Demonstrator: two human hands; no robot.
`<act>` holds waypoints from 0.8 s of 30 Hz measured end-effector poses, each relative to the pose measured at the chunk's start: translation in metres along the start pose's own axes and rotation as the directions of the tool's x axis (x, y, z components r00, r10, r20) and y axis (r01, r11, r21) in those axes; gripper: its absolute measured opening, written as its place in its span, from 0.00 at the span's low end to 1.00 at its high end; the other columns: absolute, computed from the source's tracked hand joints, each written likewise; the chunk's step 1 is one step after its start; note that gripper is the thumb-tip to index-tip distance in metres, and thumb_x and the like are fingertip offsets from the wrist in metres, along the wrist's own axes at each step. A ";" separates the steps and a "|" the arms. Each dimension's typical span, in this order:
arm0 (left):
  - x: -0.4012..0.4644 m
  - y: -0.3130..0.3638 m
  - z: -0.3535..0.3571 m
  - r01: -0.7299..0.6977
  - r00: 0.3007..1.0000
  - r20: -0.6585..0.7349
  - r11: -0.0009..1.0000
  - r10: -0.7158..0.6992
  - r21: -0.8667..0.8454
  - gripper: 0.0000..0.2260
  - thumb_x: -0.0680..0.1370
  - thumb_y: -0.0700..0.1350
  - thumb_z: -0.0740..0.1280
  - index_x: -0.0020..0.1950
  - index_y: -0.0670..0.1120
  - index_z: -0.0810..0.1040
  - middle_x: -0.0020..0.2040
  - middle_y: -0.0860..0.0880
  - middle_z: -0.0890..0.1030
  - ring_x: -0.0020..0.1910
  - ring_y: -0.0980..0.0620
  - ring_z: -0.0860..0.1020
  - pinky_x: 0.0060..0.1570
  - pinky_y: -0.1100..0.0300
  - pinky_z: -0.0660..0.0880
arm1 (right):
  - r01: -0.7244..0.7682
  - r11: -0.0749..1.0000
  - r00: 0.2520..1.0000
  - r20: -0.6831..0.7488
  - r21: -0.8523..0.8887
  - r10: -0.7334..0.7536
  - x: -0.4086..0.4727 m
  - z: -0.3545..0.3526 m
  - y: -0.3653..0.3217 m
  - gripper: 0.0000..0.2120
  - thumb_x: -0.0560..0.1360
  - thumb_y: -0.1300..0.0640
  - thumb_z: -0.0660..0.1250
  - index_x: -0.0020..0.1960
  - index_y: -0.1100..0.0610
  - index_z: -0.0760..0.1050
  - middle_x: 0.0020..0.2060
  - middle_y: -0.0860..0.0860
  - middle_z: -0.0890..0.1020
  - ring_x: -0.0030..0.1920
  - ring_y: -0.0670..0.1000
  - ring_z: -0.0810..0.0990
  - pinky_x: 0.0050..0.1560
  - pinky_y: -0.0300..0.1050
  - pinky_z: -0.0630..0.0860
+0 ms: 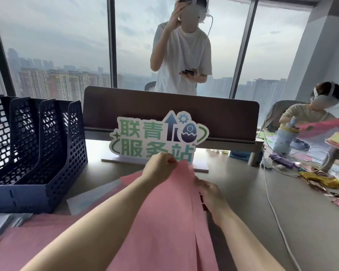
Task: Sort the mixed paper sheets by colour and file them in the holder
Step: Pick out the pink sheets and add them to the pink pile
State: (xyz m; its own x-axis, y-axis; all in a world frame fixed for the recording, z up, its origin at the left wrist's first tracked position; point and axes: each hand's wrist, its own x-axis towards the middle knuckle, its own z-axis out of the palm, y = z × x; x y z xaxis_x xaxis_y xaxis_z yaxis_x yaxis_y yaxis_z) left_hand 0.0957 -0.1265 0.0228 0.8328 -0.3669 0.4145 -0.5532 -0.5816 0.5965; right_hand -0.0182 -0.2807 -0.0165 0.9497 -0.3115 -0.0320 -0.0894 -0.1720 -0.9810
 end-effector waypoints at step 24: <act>-0.029 -0.149 -0.030 0.604 0.672 0.077 0.605 -0.737 0.518 0.45 0.48 0.75 0.70 0.56 0.49 0.79 0.54 0.46 0.80 0.56 0.43 0.75 0.59 0.50 0.74 | -0.127 0.921 0.964 -0.265 -0.368 0.027 0.017 0.005 0.047 0.09 0.75 0.61 0.64 0.37 0.57 0.69 0.30 0.49 0.72 0.29 0.49 0.67 0.30 0.43 0.63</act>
State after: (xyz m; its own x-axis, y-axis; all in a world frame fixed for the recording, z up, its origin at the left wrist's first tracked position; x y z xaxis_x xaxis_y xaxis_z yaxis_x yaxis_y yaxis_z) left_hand 0.1532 -0.0072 -0.0575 0.9686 0.1263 -0.2142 0.1802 -0.9500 0.2551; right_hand -0.0043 -0.2894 -0.0642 0.8333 -0.5528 -0.0070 -0.3136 -0.4622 -0.8295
